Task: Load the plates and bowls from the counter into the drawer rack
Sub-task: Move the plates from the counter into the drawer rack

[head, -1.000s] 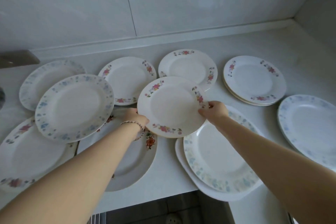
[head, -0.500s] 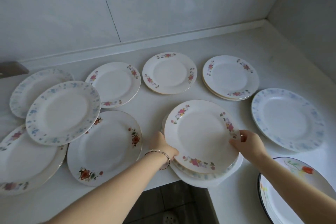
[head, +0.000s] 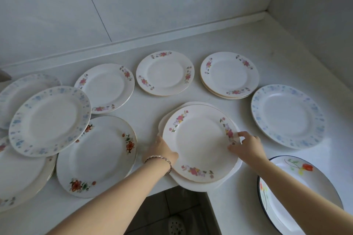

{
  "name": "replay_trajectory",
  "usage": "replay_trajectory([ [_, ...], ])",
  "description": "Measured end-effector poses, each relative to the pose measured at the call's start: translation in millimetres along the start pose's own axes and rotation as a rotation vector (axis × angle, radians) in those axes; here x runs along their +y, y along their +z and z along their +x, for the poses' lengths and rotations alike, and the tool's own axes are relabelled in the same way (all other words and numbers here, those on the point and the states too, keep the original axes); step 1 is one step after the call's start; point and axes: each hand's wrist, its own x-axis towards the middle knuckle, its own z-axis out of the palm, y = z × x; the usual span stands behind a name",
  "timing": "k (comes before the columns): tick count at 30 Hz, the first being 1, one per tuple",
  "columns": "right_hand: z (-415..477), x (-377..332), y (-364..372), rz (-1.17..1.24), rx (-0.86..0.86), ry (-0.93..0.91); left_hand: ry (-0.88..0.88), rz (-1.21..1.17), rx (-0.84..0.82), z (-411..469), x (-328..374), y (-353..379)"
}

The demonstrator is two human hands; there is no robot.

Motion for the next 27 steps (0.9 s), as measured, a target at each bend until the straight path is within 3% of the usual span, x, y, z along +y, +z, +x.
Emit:
replay_trajectory([
  [5, 8, -11, 8, 0.137, -0.012, 0.111, -0.138, -0.179, 0.044, 4, 3, 0],
  [11, 17, -24, 7, 0.252, -0.021, 0.179, -0.184, -0.663, -0.130, 11, -5, -2],
  [19, -28, -27, 7, 0.248, -0.009, 0.122, -0.134, -0.699, -0.112, -18, -37, -22],
  [27, -137, -82, 50, 0.221, -0.153, -0.038, -0.096, -0.810, 0.063, -96, -161, -73],
])
